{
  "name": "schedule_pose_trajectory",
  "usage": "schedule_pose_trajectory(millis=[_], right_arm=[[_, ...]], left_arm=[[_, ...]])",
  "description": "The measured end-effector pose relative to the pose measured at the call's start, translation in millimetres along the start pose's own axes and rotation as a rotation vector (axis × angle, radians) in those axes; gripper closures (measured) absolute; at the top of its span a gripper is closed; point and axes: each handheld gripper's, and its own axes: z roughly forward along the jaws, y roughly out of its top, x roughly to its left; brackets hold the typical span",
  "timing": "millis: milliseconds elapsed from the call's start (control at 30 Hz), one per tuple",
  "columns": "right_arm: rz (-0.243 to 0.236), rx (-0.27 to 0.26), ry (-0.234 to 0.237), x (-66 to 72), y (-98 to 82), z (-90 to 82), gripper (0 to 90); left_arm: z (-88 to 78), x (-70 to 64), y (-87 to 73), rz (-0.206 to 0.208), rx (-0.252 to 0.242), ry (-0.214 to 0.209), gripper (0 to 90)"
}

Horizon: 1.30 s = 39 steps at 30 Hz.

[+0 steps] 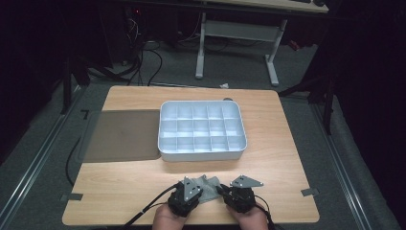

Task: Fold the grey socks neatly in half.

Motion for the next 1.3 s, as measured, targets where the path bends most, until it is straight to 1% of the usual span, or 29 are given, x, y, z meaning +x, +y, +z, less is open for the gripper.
schedule_pose_trajectory(millis=[100,133,233,400,500,600,667,733,767,800,833,867,900,933,1000,1033,1067,1133,1233,1300], right_arm=[[0.018,-0.026,0.016,-0.4,1.2,-4.4,82.6],[0.021,-0.038,0.025,-0.4,1.9,-6.4,82.7],[0.017,-0.069,0.033,0.9,4.2,-10.8,83.2],[0.003,-0.128,0.05,4.3,14.0,-18.9,84.3],[-0.022,-0.139,0.045,6.5,20.9,-19.4,84.4],[-0.021,-0.134,0.039,4.6,23.6,-17.6,84.4],[-0.022,-0.129,0.032,3.1,23.9,-16.6,84.4],[-0.022,-0.127,0.026,1.7,23.6,-17.3,84.3],[-0.024,-0.128,0.024,1.1,23.3,-17.9,84.3],[-0.025,-0.126,0.016,0.2,22.4,-19.5,84.2],[-0.025,-0.126,0.016,0.2,22.4,-19.5,84.2],[-0.026,-0.124,0.015,-0.1,22.2,-19.7,84.3],[-0.026,-0.123,0.014,-0.5,22.1,-19.6,84.2],[-0.026,-0.121,0.013,-0.5,22.2,-19.5,84.2],[-0.024,-0.119,0.013,0.1,22.7,-18.7,84.2],[-0.025,-0.118,0.013,0.6,23.2,-18.4,84.2],[-0.027,-0.116,0.012,1.6,24.0,-18.0,84.2],[-0.03,-0.112,0.008,3.2,25.4,-18.0,84.2],[-0.043,-0.106,0.0,6.0,28.2,-18.4,84.2],[-0.044,-0.102,-0.005,7.9,29.5,-18.4,84.2]], left_arm=[[0.9,0.0,0.6,0.0,0.001,0.006,82.3],[1.3,-0.6,1.0,0.006,0.001,0.012,82.4],[3.6,-2.1,2.7,0.021,0.002,0.026,82.6],[10.7,-1.1,9.3,0.029,0.008,0.023,82.6],[15.0,0.4,13.1,0.026,0.008,0.02,82.5],[16.4,2.4,15.4,0.023,0.012,0.013,81.8],[11.6,5.5,16.8,0.006,0.006,0.007,77.8],[-5.7,11.4,16.7,-0.017,-0.06,0.006,75.2],[-14.5,16.4,14.6,-0.027,-0.083,0.019,73.4],[-23.8,24.9,10.2,-0.046,-0.09,0.027,68.2],[-28.2,30.4,6.7,-0.066,-0.094,0.031,68.2],[-33.9,39.4,0.4,-0.096,-0.091,0.036,66.1],[-35.9,43.8,-3.2,-0.112,-0.085,0.036,63.5],[-37.0,48.2,-7.6,-0.129,-0.08,0.036,62.8],[-36.6,52.5,-14.1,-0.151,-0.072,0.043,59.9],[-34.7,52.8,-16.7,-0.166,-0.071,0.028,58.4],[-33.0,52.3,-18.0,-0.17,-0.075,0.021,57.5],[-30.7,51.3,-18.3,-0.17,-0.063,0.012,57.7],[-28.4,51.3,-18.9,-0.181,-0.038,0.006,64.8],[-27.2,52.9,-19.9,-0.191,-0.026,-0.01,68.2]])
